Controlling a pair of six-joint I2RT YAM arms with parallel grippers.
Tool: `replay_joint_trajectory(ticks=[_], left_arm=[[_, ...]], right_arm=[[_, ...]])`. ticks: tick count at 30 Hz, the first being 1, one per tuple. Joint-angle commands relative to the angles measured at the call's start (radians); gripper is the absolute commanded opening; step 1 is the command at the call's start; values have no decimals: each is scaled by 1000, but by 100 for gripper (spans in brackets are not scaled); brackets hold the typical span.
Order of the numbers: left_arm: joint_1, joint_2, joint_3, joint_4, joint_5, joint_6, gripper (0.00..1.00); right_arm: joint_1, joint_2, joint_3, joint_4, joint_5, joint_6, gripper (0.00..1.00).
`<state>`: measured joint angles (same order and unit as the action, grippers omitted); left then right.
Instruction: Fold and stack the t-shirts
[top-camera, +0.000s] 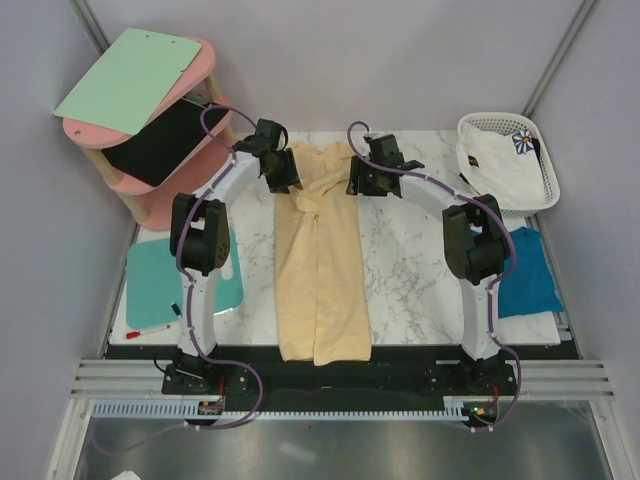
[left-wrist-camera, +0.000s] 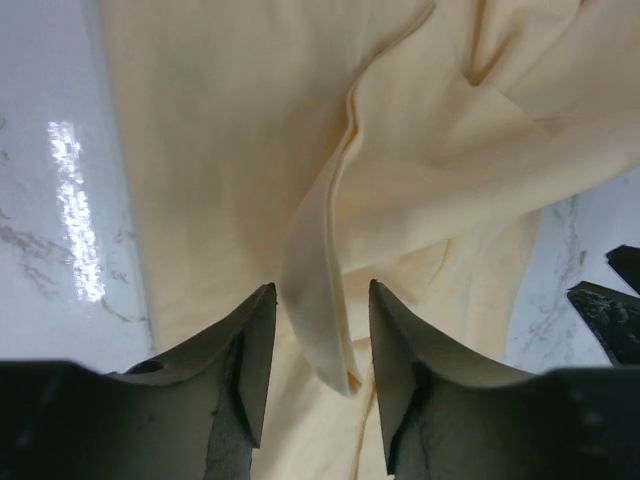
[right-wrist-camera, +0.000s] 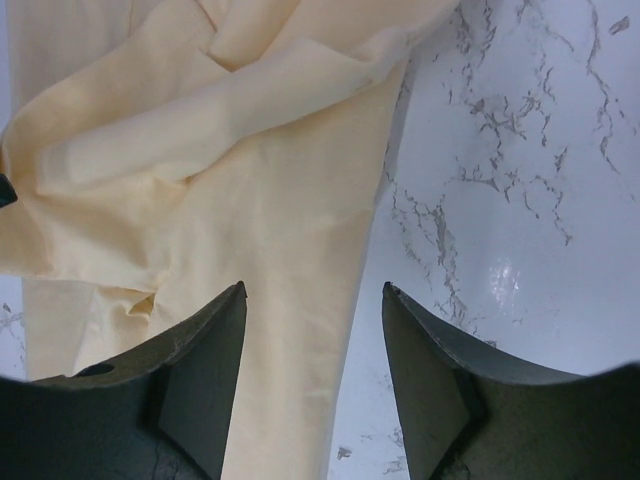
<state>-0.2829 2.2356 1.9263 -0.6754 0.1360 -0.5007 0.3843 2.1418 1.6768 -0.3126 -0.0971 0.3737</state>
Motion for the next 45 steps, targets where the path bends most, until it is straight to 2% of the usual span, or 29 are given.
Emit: replay_joint_trajectory(ticks=[1, 3, 4, 15, 18, 19, 21, 22, 23, 25, 29, 34, 41, 44, 45], left_arm=[[-4, 25, 91, 13, 83, 2, 35], [-4, 33, 103, 11, 96, 2, 20], [-4, 33, 106, 11, 94, 2, 2], [-6, -71, 145, 82, 157, 14, 2], [-2, -96, 143, 68, 126, 27, 2], [2, -93, 143, 44, 114, 28, 9], [7, -80, 145, 19, 80, 33, 30], [8, -74, 145, -5, 65, 37, 56], [11, -67, 151, -19, 42, 40, 64], [10, -48, 151, -44, 24, 53, 70], [10, -31, 129, -82, -21, 67, 69], [10, -7, 102, -89, -9, 70, 63], [4, 47, 92, -90, 13, 70, 63], [2, 68, 99, -89, 20, 70, 58], [1, 74, 102, -89, 24, 70, 49]], right_arm=[[-18, -45, -14, 33, -42, 8, 64], [-24, -48, -19, 33, -50, 10, 64], [-27, -46, -20, 33, -53, 10, 64], [-33, -56, -92, 61, -75, 16, 65], [-36, -57, -109, 69, -78, 19, 65], [-35, -57, -111, 70, -79, 21, 65], [-35, -57, -115, 73, -82, 21, 65], [-35, -57, -114, 73, -84, 21, 65], [-35, -57, -114, 73, -85, 19, 65], [-35, -60, -115, 73, -87, 18, 65], [-38, -60, -115, 73, -85, 19, 66], [-42, -59, -118, 73, -89, 24, 66], [-50, -69, -129, 75, -89, 25, 69], [-58, -77, -131, 73, -89, 24, 71], [-58, -79, -132, 75, -90, 24, 72]])
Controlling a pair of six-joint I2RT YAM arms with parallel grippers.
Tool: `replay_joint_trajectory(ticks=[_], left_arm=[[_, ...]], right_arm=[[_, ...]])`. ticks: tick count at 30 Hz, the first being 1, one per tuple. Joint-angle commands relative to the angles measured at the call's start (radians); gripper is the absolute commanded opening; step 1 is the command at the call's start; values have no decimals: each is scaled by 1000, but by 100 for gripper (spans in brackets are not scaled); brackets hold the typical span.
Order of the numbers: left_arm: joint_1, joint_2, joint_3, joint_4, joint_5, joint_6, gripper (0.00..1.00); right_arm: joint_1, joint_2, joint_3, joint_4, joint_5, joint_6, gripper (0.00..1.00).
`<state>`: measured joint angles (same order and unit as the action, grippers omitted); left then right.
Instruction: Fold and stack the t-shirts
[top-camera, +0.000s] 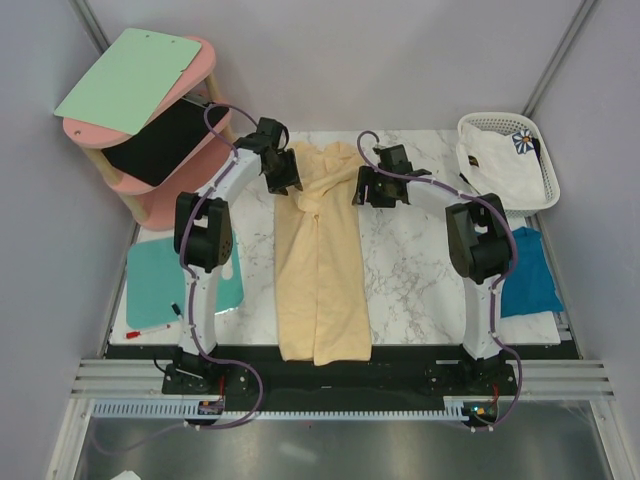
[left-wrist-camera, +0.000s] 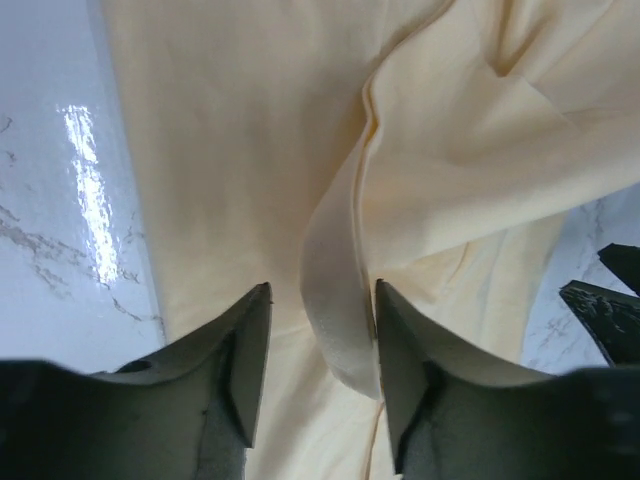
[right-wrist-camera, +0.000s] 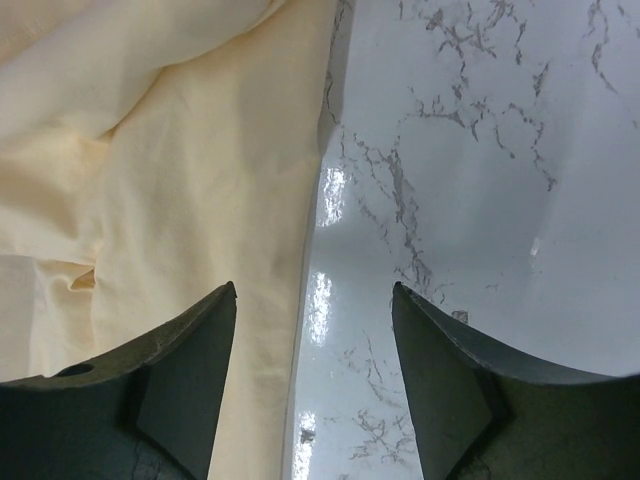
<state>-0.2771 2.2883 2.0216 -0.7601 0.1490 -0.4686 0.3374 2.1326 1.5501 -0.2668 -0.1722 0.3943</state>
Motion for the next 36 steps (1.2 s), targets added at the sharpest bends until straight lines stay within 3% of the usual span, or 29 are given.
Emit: replay_joint_trajectory(ticks=[1, 2, 3, 4, 12, 20, 30, 32, 34, 35, 36], left_arm=[[-5, 25, 8, -4, 12, 36, 41], [-8, 28, 15, -4, 15, 38, 32], [-10, 27, 19, -4, 18, 35, 10], [-10, 25, 23, -4, 21, 31, 2], [-42, -79, 52, 50, 63, 24, 2], [-39, -271, -113, 217, -3, 25, 2], [42, -153, -156, 235, 0, -27, 2], [53, -116, -155, 235, -2, -30, 9], [59, -95, -158, 234, -3, -31, 40], [59, -98, -162, 228, -18, -38, 66], [59, -105, -175, 228, -32, -42, 73]], right_arm=[[-15, -72, -7, 29, -13, 3, 72], [-17, -76, -8, 31, -13, 5, 72], [-20, -77, -10, 29, -13, 5, 72], [-21, -79, -12, 29, -15, 5, 72], [-26, -83, -38, 37, -18, 6, 73], [-26, -79, -68, 52, -24, 9, 74], [-24, -71, -88, 66, -36, 12, 75], [-26, -72, -88, 67, -38, 12, 75], [-24, -72, -88, 69, -41, 12, 75], [-24, -74, -90, 70, -39, 8, 75], [-24, -76, -88, 72, -39, 8, 75]])
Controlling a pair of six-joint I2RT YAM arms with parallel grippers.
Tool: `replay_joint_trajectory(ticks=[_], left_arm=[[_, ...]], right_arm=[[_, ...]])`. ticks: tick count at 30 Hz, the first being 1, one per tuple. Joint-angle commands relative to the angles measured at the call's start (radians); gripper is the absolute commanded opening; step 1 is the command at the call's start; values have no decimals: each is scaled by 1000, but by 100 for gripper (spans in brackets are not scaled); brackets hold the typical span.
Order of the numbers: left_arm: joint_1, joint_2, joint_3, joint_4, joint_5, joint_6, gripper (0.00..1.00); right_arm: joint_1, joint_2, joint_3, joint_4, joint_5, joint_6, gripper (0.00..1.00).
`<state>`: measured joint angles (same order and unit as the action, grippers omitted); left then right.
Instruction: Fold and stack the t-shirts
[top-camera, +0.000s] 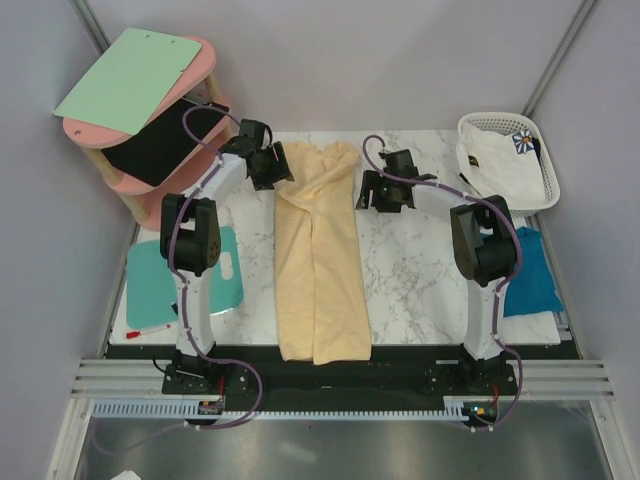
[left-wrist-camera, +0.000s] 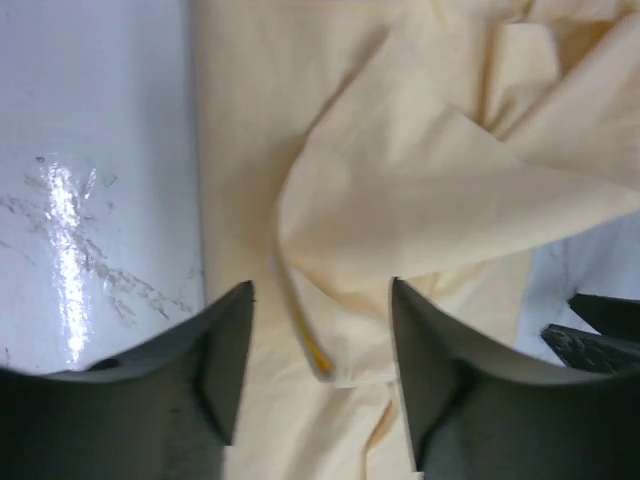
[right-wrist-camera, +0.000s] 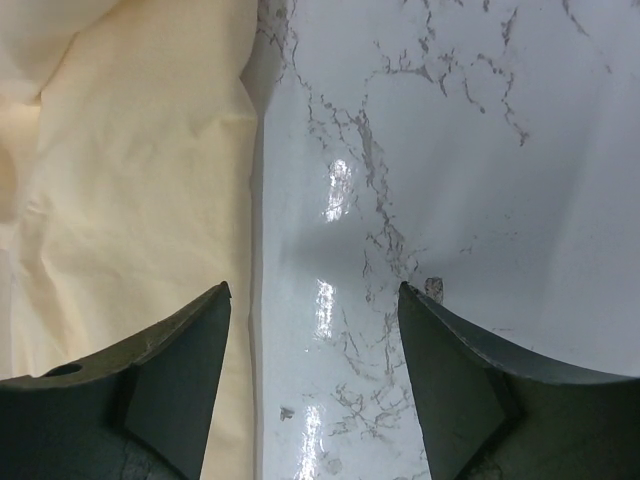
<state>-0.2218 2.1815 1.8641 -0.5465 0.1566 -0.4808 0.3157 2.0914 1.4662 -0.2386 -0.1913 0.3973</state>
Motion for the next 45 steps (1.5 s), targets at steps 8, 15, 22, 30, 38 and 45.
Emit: replay_joint_trajectory(ticks=[8, 15, 22, 30, 38, 45], left_arm=[[-8, -193, -187, 60, -51, -33, 81], [-57, -291, -328, 79, -120, -1, 81], [-105, -336, -453, 97, -154, -1, 81], [-137, -371, -560, 135, -152, -10, 81], [-143, -359, -554, 137, -152, -5, 81], [-152, -330, -559, 137, -181, -7, 80]], right_arm=[[-12, 1, 111, 73, -54, 43, 75], [-36, 137, 330, 113, -172, 152, 74], [-59, 294, 569, 124, -261, 308, 72], [-61, 412, 689, 121, -309, 411, 61], [-59, 297, 577, 136, -274, 359, 60], [-64, 190, 419, 139, -257, 333, 61]])
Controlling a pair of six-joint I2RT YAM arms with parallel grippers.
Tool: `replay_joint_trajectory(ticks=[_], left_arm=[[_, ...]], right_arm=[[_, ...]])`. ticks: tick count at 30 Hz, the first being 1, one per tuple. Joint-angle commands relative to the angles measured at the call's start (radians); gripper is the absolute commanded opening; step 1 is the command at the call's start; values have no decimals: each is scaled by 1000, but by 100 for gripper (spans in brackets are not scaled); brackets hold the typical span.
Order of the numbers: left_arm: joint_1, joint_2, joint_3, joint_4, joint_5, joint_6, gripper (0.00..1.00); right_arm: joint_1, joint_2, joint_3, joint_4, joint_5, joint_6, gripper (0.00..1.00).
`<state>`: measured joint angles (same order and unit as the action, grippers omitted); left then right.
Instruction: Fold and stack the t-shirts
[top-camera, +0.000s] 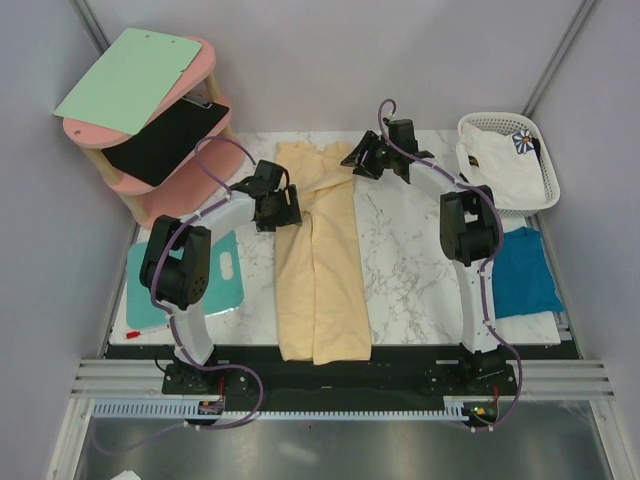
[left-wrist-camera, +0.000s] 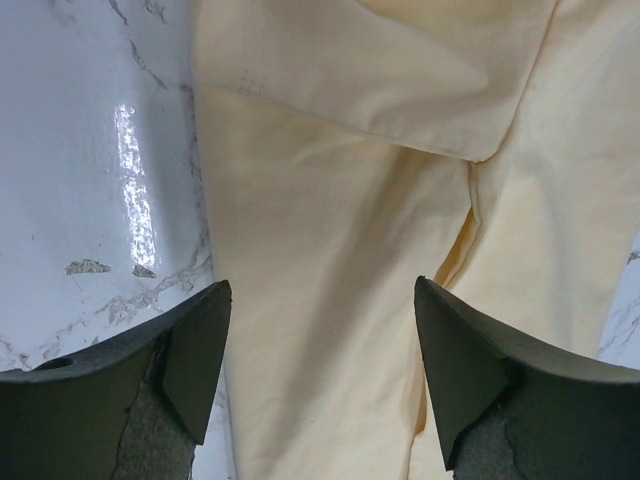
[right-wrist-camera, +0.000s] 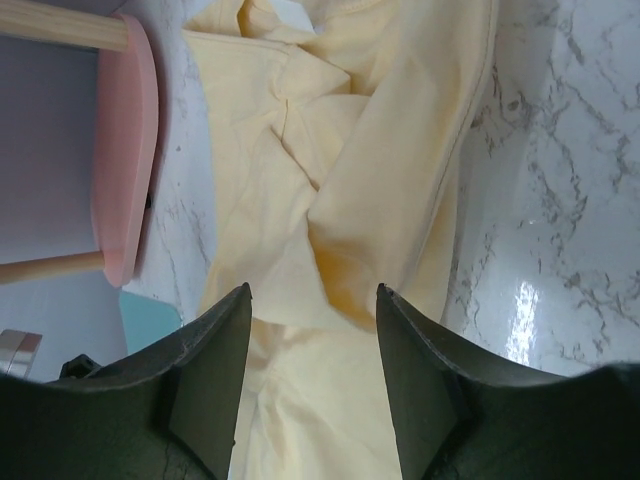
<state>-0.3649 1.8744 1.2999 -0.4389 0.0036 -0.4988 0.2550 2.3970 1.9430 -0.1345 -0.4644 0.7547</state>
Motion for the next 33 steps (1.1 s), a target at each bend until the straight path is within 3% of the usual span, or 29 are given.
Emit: replay_joint_trajectory(ticks=[1, 7, 25, 28, 33], left_arm=[[-11, -20, 3, 29, -30, 11, 80], [-23, -15, -1, 29, -34, 11, 80], [-28, -75, -8, 23, -39, 23, 80], [-31, -80, -10, 22, -39, 26, 80], [-42, -72, -17, 19, -39, 36, 80]], right_arm=[[-3, -130, -70, 35, 21, -26, 61], [-7, -124, -108, 33, 23, -31, 61], [-6, 14, -1, 9, 23, -28, 54], [-5, 27, 10, 41, 9, -20, 44], [3, 11, 4, 127, -3, -8, 11]])
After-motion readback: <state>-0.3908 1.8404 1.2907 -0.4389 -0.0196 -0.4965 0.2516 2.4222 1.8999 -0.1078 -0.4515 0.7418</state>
